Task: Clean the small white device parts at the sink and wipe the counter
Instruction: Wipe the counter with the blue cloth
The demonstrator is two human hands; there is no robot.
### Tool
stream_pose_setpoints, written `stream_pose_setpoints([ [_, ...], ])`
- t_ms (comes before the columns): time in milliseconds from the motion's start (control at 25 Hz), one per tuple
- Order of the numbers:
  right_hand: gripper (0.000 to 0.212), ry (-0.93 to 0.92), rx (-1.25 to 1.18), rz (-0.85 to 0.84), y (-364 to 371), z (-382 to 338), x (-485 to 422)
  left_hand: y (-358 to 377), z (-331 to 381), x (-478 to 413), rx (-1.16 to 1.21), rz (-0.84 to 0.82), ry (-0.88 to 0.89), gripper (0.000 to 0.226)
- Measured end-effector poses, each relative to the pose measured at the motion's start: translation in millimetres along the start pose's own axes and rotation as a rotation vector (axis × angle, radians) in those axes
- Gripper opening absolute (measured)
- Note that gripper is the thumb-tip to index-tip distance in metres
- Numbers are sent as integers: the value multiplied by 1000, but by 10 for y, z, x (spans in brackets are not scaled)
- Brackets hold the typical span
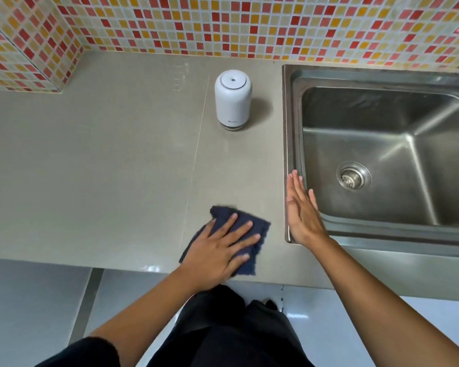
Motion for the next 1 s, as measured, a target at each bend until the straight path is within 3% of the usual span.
stream_pose_setpoints([
  [120,74,-15,10,1,0,-35,15,-90,-518,434,-40,91,-124,51],
  [280,73,-3,57,-2,10,-43,13,-318,-878,-323,86,231,-508,62],
  [360,77,-3,32,-7,19,-36,0,-221,-503,-585,110,202,-404,57],
  [480,81,-6,-6,-22,24,6,-10,23,139,-149,32,170,77,46],
  [520,81,-7,-5,-21,22,11,-8,57,142,81,49,125,144,45],
  [640,81,-14,21,-15,19,-33,7,-87,-360,190,77,187,82,45],
  [800,81,-17,23,-13,9,-34,6,-304,-658,-558,186,302,-357,51],
  [840,82,-17,17,-15,11,-30,5,-263,-477,-677,195,294,-318,51],
  [1000,83,-18,2,-25,13,-8,-4,77,243,-45,44,147,232,46],
])
Point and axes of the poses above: each hand's wrist, its own x-axis away from the middle knuckle, its own y-axis out of the palm, z = x × y, the point moved 5 cm from there along -x, towards the middle knuckle, and after that the axes turned 9 degrees about x, right-handed, at the moved point
